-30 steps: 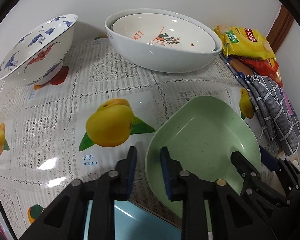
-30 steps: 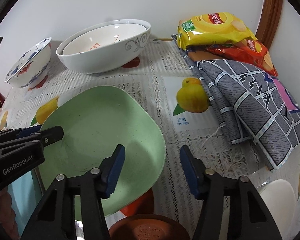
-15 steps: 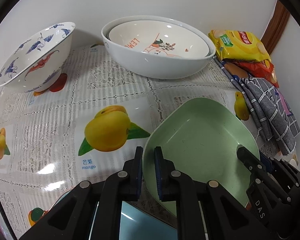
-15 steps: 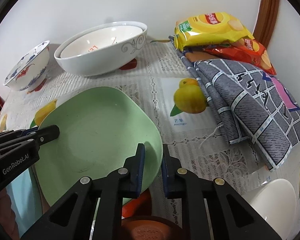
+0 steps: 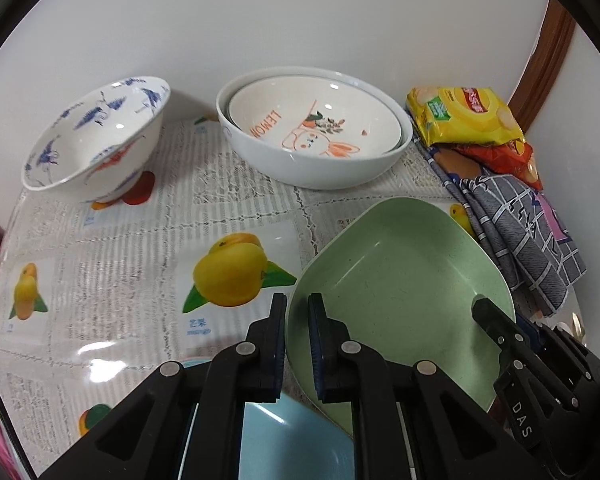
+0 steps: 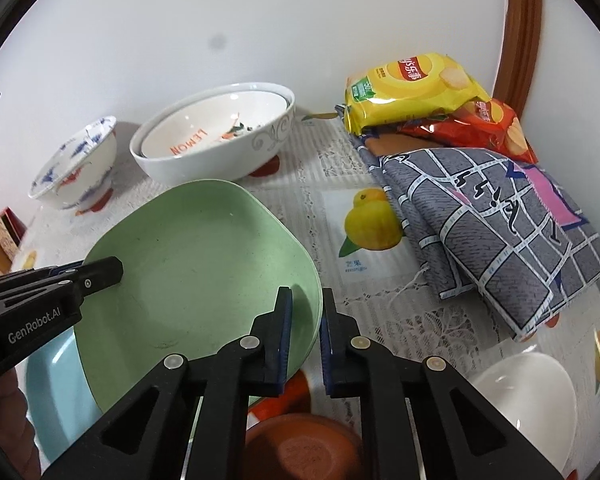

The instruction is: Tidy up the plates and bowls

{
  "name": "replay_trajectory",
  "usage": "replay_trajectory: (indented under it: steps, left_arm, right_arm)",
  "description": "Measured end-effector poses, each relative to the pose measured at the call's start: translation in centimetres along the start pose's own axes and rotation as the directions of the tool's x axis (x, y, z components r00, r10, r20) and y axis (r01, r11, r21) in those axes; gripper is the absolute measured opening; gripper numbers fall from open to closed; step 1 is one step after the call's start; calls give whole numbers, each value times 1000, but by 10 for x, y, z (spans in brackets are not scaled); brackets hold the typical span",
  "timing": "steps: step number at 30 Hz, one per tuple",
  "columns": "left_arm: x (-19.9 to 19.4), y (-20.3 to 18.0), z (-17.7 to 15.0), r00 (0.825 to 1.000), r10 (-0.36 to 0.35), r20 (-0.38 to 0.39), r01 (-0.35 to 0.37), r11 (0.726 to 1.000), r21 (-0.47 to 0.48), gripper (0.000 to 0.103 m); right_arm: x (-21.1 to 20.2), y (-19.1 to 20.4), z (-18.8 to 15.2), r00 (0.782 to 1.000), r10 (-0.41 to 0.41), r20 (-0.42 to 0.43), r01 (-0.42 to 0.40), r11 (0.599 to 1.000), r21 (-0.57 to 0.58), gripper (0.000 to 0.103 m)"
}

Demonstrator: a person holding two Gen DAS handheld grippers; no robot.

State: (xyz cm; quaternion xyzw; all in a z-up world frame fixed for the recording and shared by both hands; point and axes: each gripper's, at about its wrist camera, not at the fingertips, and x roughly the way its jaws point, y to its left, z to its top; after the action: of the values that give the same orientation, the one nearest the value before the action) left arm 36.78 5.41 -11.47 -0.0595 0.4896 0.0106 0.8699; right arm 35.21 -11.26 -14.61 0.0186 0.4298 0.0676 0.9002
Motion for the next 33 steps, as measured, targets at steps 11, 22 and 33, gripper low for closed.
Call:
replay_trajectory:
  steps: [11,22,33]
  left_arm:
    - [-56,-3,-16,999,-16,49,17,1000,-10,10]
    - [-109,3,-39,995,-16,95,18,1000,-18,10]
    - [-141,13,-59,992,-29,120,33,999,-31,10]
  right_arm:
    - [-55,-1,-10,998,18,53,-20,999,34,11]
    - [-108,10,-27,995,42,87,-46,998,48,10]
    - [-142,21,-38,992,43,118,-49,998,49,10]
